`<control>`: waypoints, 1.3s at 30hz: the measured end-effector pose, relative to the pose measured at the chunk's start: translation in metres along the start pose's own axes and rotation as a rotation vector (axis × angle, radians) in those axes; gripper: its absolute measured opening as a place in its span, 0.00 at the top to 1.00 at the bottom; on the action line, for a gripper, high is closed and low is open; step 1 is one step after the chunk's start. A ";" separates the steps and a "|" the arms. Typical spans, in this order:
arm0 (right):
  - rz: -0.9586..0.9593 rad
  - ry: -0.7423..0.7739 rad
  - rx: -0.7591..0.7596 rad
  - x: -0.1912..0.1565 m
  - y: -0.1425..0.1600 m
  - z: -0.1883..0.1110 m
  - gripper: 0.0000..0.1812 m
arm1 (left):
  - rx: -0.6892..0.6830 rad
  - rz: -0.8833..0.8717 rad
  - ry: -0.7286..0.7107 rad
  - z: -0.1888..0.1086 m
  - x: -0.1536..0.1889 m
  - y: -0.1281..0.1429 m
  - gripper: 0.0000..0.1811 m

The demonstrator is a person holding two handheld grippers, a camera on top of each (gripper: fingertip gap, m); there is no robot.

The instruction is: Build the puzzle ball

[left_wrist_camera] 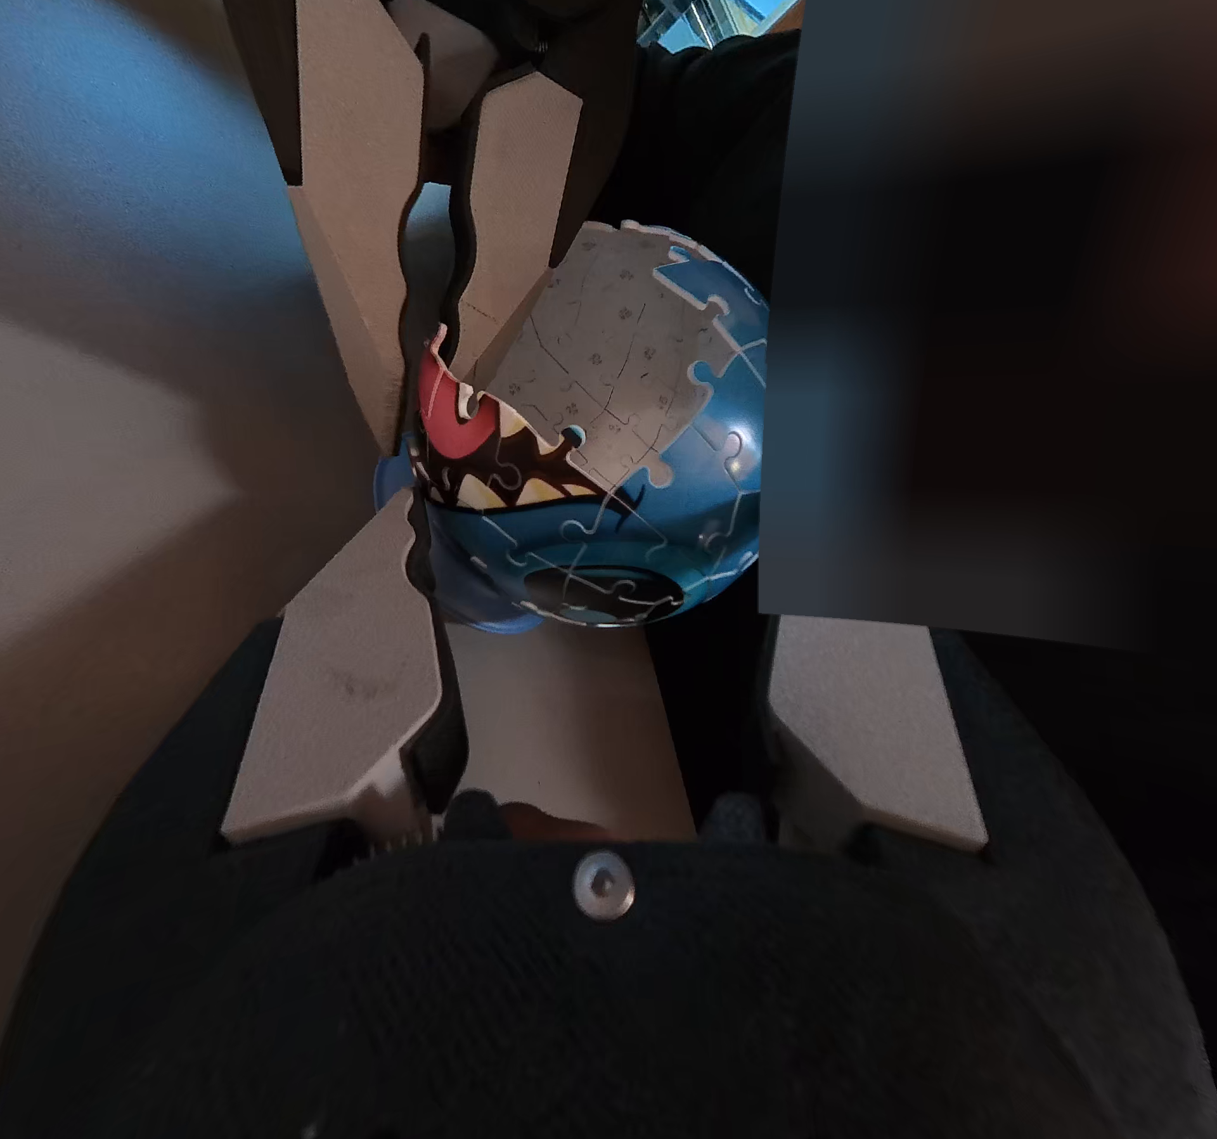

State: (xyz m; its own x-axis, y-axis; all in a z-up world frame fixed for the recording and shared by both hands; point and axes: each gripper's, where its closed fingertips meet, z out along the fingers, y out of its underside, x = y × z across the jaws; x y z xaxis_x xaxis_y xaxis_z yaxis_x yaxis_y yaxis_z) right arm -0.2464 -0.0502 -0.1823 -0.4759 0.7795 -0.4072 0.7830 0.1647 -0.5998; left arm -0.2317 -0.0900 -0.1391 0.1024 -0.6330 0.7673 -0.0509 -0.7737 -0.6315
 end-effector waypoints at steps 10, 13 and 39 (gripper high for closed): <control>0.009 -0.015 0.012 0.000 -0.002 0.001 0.98 | 0.005 0.008 -0.014 -0.004 0.001 0.002 0.45; 0.008 -0.028 0.019 -0.001 -0.002 0.001 0.98 | 0.003 0.004 -0.006 -0.003 0.001 0.003 0.45; 0.041 -0.015 -0.027 -0.002 0.003 0.007 1.00 | -0.047 0.045 -0.016 0.002 0.003 0.012 0.38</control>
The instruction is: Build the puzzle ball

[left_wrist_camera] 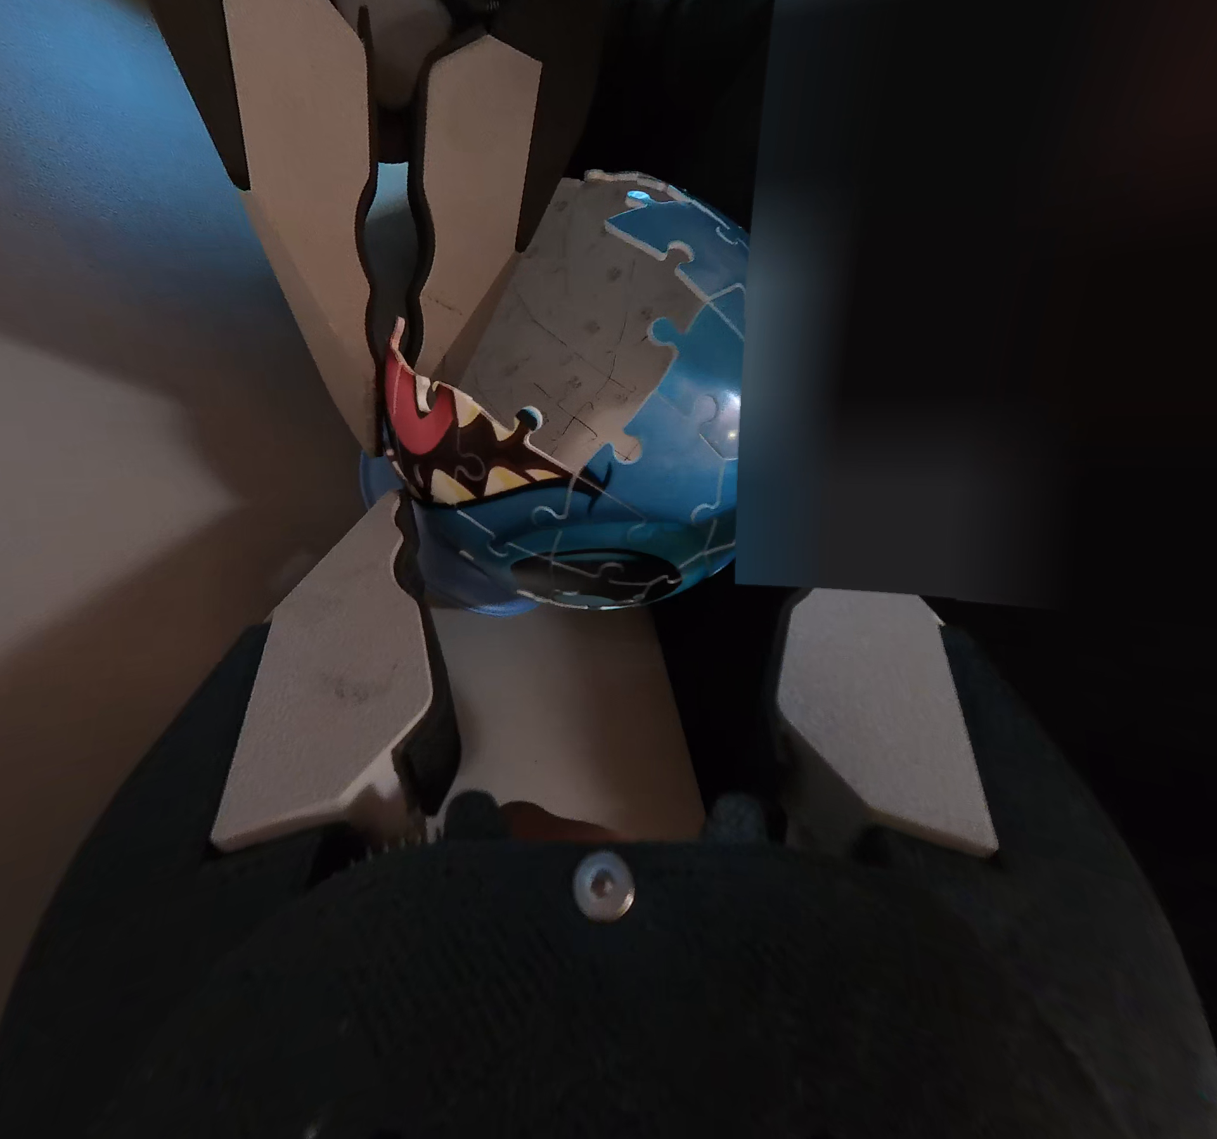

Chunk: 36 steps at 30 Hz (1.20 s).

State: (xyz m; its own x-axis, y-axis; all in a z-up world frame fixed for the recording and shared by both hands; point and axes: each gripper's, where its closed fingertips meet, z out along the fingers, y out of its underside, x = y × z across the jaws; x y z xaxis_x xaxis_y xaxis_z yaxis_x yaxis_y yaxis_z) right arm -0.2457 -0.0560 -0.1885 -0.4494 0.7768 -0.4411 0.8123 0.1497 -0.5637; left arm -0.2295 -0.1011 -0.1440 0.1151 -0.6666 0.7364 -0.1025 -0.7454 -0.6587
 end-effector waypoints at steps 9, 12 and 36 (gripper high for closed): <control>-0.023 0.031 -0.012 0.001 0.000 0.000 1.00 | 0.002 0.000 -0.008 0.000 0.000 0.000 0.37; -0.027 0.027 -0.019 0.001 0.000 0.001 1.00 | -0.001 0.003 -0.011 0.001 0.000 0.000 0.38; -0.045 0.007 -0.032 0.001 0.002 0.003 1.00 | -0.030 0.030 -0.032 0.004 0.001 0.004 0.35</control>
State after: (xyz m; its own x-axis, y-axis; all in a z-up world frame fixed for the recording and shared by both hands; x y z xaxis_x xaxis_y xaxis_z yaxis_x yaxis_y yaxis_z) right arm -0.2457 -0.0568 -0.1924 -0.4827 0.7735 -0.4108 0.8031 0.2039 -0.5598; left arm -0.2261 -0.1052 -0.1466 0.1431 -0.6889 0.7106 -0.1363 -0.7249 -0.6752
